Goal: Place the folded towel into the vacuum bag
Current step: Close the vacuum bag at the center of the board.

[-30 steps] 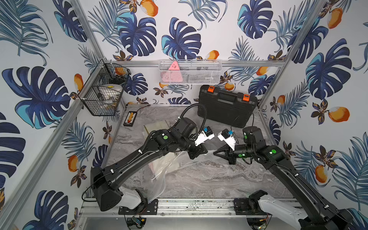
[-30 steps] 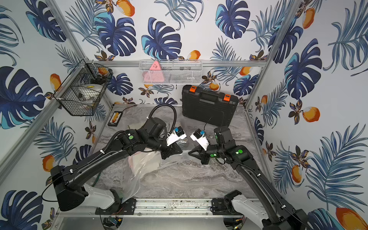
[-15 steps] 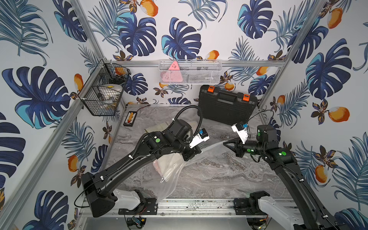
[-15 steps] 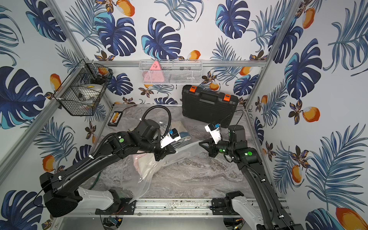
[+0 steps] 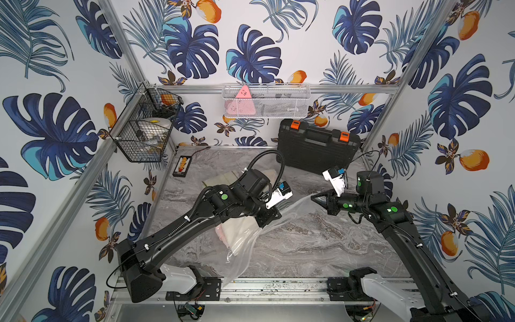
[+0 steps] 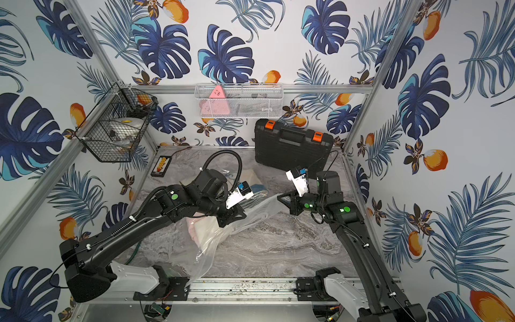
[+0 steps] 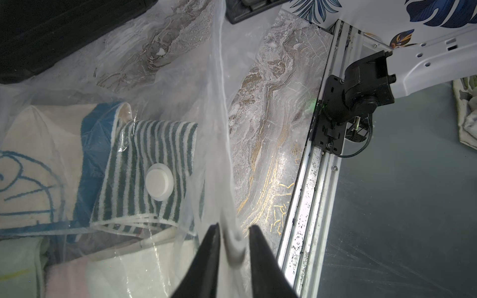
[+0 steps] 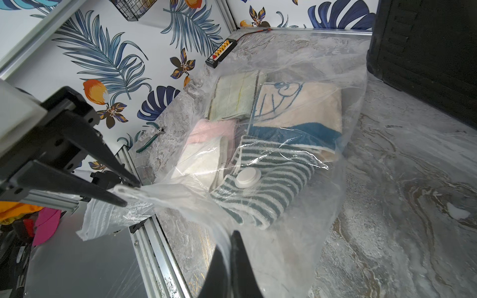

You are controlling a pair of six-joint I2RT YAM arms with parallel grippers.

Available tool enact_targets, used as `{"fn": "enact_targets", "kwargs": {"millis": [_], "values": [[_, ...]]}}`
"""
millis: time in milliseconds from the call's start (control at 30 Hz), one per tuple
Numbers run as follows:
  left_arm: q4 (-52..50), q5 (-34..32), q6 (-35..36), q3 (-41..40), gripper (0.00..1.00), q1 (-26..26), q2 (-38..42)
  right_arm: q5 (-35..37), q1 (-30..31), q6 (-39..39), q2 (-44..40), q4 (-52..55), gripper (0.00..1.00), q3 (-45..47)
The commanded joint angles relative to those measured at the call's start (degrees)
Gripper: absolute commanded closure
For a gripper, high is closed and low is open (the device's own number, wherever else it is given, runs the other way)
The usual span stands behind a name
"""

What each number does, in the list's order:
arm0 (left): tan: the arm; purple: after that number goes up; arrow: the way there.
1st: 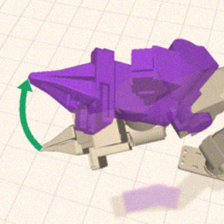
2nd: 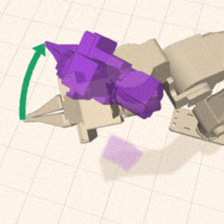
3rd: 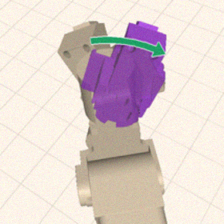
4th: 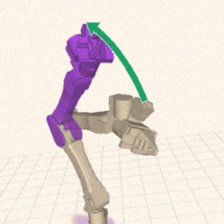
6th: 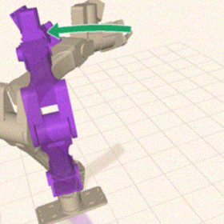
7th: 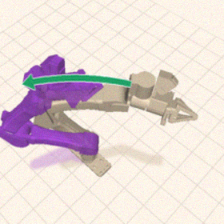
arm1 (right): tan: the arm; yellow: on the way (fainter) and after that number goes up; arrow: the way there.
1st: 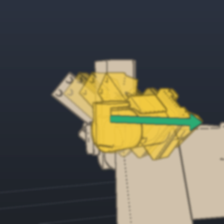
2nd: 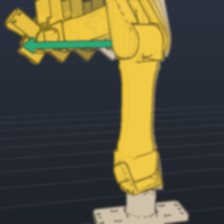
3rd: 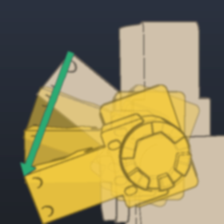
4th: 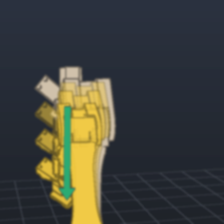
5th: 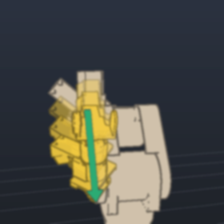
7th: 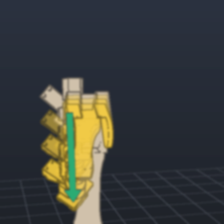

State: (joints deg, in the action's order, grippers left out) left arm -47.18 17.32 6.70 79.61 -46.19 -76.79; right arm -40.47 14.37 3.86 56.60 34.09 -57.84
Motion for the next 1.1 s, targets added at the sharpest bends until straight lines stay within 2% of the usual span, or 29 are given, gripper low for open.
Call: {"fn": "enact_targets", "kwargs": {"millis": [0, 133, 367, 467, 600, 733, 800, 967, 1067], "values": [[1.1, -1.6, -2.2, -1.0, 0.59, -0.1, 2.2, 1.5, 2.3, -0.5, -0.2, -3.1, 1.00, -0.1], [2.4, -0.7, -2.5, -1.5, 0.55, 0.0, 2.1, 1.6, 2.7, -0.5, -0.1, -3.4, 1.00, 0.2], [2.5, -2.0, -1.1, -0.2, 0.58, 0.5, -0.4, 2.1, 2.8, -0.3, -0.4, -3.1, 1.00, 0.2], [1.3, -2.5, -0.2, 0.4, 0.63, 1.2, -1.2, 2.6, 2.7, -0.1, -0.7, -3.0, 1.00, 0.3], [0.5, -2.6, -0.1, -0.2, 0.76, 1.6, -1.3, 2.8, 2.6, -0.5, -0.6, -3.6, 1.00, 0.5], [-0.3, -2.9, 0.1, -1.3, 0.78, 1.6, -1.0, 4.1, 2.7, -1.9, -0.3, -4.9, 1.00, 0.5], [-0.7, -3.1, 0.2, -1.7, 0.84, 1.6, -1.1, 4.5, 2.7, -2.5, -0.2, -5.6, 1.00, 0.5], [-3.4, -4.1, 0.3, -1.4, 0.98, 1.6, -0.8, 9.5, 2.5, -3.7, 0.1, -6.4, 1.00, 0.0], [-4.4, -4.3, 0.3, -1.8, 1.00, 1.6, 0.0, 11.5, 2.1, -4.2, 0.3, -7.4, 1.00, -0.4]]}}
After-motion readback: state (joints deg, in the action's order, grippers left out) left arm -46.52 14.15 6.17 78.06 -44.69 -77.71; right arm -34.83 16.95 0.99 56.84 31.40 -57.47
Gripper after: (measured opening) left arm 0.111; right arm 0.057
